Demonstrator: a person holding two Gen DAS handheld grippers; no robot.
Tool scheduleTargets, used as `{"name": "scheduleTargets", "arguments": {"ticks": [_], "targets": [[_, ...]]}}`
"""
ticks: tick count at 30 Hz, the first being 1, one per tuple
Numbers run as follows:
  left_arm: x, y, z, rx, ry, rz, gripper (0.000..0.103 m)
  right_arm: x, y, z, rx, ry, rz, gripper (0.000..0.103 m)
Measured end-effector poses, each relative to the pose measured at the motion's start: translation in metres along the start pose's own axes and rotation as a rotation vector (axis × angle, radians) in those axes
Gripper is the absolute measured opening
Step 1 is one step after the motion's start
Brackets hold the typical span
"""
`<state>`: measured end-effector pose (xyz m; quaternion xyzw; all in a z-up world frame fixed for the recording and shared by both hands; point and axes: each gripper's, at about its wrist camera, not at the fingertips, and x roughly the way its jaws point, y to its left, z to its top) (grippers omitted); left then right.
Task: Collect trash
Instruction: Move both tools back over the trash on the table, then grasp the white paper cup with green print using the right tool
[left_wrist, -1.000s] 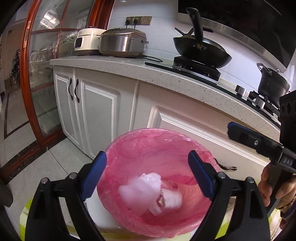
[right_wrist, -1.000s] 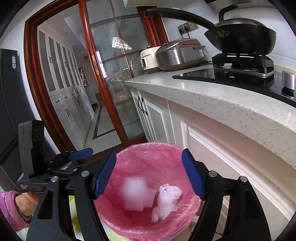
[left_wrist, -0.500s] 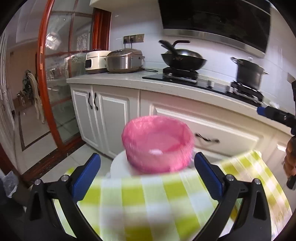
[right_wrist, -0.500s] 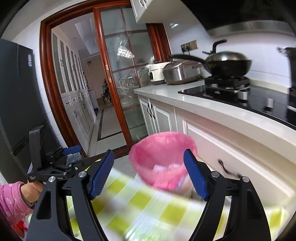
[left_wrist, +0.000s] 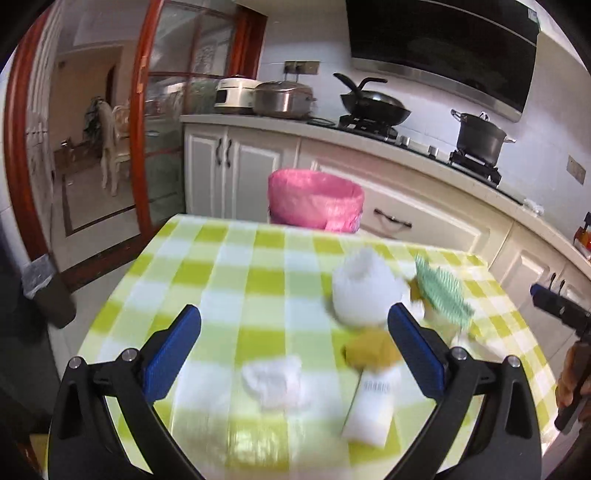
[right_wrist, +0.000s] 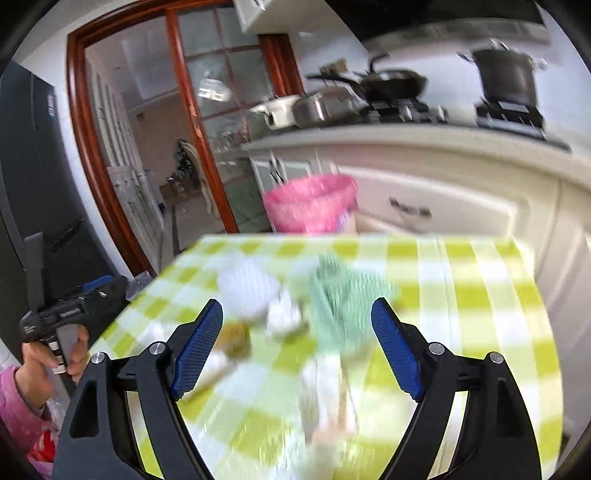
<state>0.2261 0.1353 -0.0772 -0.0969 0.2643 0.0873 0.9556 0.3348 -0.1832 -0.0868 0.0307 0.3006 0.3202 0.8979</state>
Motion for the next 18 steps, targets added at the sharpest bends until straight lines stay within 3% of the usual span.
{"name": "scheduleTargets", "arguments": {"ticks": [6,13,18], "targets": [[-0.006,-0.006,-0.041,0.012,0.046,0.029,0.098,0.024,-0.007,-0.044,0.026,0.077,-0.076,0.078],[0.014,-0.03,-0.055,0.057,0.099,0.02,0.098,0.063,-0.014,-0.053,0.03,0.175,-0.112,0.078],[0.027,-0.045,-0.058,0.088,0.121,-0.006,0.098,0.077,-0.011,-0.053,0.02,0.206,-0.103,0.068]]}}
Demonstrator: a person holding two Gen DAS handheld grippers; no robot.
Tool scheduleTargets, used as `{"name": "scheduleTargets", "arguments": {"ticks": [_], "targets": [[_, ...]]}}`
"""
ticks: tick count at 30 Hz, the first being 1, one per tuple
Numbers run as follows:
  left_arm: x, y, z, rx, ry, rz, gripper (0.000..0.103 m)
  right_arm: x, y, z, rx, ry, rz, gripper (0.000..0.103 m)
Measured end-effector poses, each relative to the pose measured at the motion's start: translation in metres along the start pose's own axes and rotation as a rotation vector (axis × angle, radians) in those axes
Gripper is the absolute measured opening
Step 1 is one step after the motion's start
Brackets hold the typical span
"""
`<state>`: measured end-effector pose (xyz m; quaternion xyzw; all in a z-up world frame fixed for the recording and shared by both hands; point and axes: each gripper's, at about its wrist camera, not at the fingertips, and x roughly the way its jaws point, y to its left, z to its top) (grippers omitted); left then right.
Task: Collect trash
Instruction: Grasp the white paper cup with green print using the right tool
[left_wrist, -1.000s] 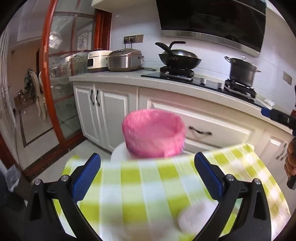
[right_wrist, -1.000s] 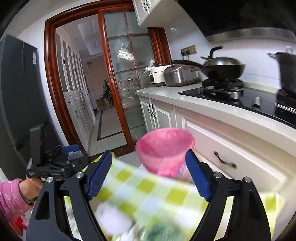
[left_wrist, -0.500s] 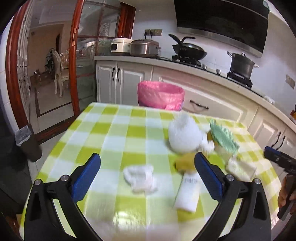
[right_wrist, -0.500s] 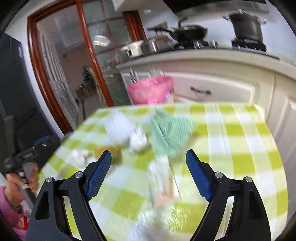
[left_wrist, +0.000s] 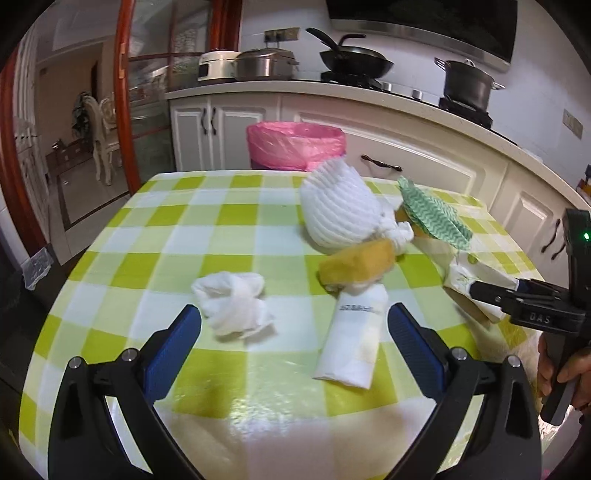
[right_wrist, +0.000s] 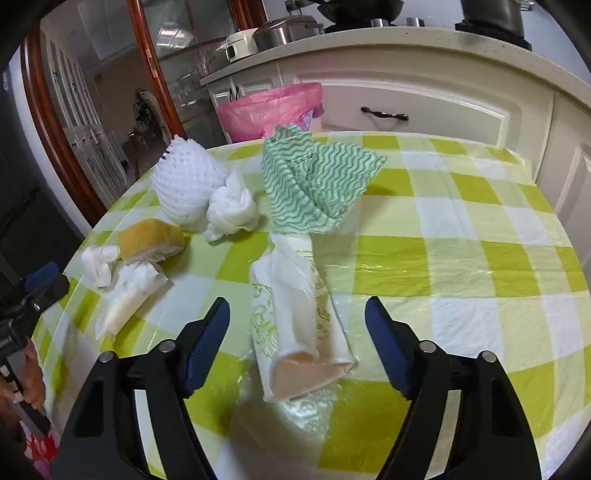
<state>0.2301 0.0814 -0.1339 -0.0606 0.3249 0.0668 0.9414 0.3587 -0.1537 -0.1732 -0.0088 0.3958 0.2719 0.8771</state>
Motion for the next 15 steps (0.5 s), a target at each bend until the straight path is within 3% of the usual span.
{"name": "scheduleTargets", "arguments": {"ticks": [5,7,9,15], "targets": [[0.014,-0.008,0.001,0.019,0.028,-0.017,0.097,0.004,0.005,-0.002,-0.021,0.021,0.008,0.051],[0.018,-0.01,0.0,0.02,0.04,-0.022,0.097,0.002,0.004,-0.003,-0.013,0.017,0.022,0.05],[0.022,-0.013,0.001,0.025,0.05,-0.027,0.097,-0.001,0.003,-0.004,-0.004,0.012,0.036,0.034],[0.038,-0.028,0.001,0.072,0.095,-0.036,0.089,-0.011,0.001,-0.011,0.019,-0.01,0.075,0.032]]}}
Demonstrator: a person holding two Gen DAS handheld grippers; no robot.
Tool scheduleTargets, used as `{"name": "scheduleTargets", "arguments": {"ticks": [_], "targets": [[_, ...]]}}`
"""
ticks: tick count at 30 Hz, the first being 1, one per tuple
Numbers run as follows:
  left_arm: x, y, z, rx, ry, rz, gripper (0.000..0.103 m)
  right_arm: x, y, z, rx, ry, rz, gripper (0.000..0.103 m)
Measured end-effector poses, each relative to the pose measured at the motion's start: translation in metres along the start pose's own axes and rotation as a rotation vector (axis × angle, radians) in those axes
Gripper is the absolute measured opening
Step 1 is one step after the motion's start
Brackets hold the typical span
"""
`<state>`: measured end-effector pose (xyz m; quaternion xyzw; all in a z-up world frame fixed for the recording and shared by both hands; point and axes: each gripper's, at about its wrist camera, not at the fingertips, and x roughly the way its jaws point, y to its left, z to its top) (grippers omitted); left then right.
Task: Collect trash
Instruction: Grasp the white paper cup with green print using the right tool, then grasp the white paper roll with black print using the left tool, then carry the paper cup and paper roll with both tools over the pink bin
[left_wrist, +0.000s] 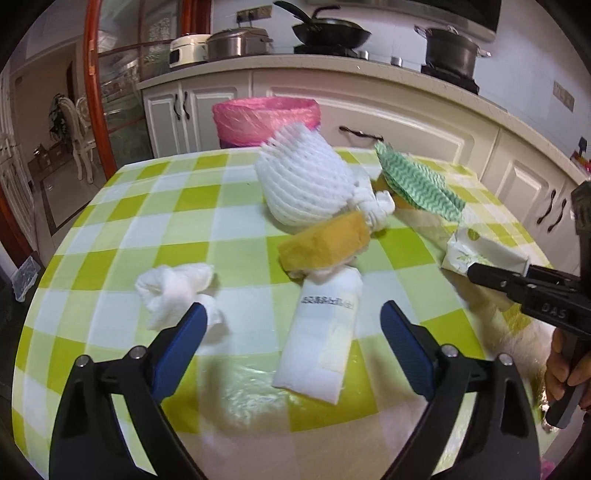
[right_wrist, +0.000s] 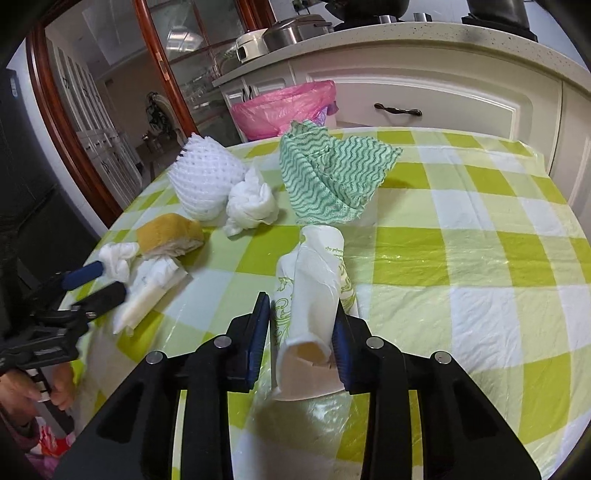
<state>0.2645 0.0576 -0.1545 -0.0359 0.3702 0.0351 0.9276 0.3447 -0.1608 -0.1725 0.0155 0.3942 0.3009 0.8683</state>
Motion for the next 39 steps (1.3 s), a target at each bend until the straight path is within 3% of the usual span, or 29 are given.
{"name": "scheduleTargets", "arguments": {"ticks": [3,6,12,14,15,26,39], "targets": [[0.01,-0.008,0.0,0.027,0.028,-0.002,0.087,-0.006,0.002,-0.002,0.004,-0.01,0.015,0.032],[0.019,-0.015,-0.002,0.045,0.061,-0.008,0.078,-0.013,0.002,-0.002,0.006,-0.023,0.026,0.032],[0.031,-0.026,-0.012,0.089,0.112,-0.022,0.056,-0.023,-0.003,-0.003,0.019,-0.042,0.037,0.032],[0.029,-0.028,-0.014,0.099,0.108,-0.03,0.041,-0.026,-0.004,-0.004,0.024,-0.047,0.037,0.032],[0.028,-0.029,-0.015,0.107,0.108,-0.038,0.039,-0.026,-0.005,-0.004,0.028,-0.047,0.038,0.032],[-0.011,-0.035,-0.013,0.106,-0.002,-0.072,0.037,-0.039,0.008,-0.007,0.019,-0.086,0.044,0.032],[-0.069,-0.021,-0.002,-0.017,-0.178,-0.112,0.037,-0.063,0.051,0.002,-0.073,-0.174,0.031,0.032]]}}
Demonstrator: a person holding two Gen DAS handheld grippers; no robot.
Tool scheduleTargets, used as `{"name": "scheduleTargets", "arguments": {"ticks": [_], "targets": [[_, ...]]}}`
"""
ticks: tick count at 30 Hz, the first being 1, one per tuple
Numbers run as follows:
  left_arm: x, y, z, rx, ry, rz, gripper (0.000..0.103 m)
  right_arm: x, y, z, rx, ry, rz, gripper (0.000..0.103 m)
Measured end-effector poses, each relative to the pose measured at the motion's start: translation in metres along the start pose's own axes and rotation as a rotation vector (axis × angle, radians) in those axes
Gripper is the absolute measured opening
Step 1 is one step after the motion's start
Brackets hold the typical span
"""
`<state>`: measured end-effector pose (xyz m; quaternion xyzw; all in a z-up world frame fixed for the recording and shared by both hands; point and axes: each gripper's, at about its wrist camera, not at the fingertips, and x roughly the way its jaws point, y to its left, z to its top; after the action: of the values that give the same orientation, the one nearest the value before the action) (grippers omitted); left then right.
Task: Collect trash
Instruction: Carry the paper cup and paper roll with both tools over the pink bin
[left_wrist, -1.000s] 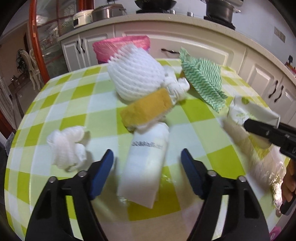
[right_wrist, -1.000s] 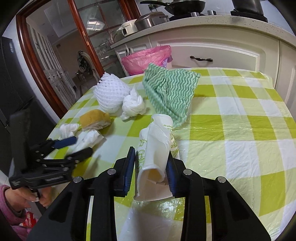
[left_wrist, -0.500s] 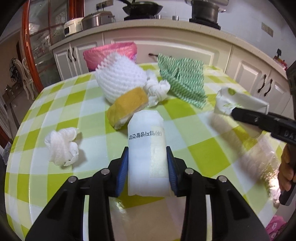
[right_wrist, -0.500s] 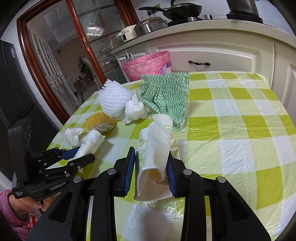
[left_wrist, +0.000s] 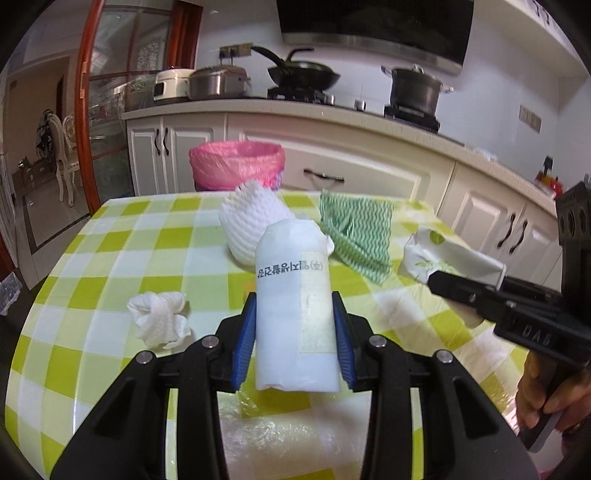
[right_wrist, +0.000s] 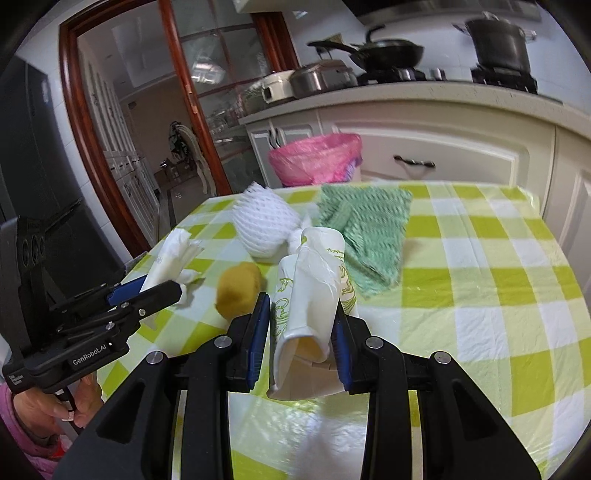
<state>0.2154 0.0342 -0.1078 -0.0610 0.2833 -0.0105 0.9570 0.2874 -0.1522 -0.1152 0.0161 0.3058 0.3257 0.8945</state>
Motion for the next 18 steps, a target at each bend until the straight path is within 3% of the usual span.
{"name": "scheduleTargets", "arguments": {"ticks": [7,18], "targets": [[-0.023,0.008,0.006,-0.019,-0.085,0.026,0.037,-0.006,0.025,0.012,-0.044,-0.056,0.004,0.032],[-0.026,0.034,0.021,-0.057,-0.124,0.061,0.037,0.005,0.04,0.036,-0.054,-0.078,0.012,0.032]]}}
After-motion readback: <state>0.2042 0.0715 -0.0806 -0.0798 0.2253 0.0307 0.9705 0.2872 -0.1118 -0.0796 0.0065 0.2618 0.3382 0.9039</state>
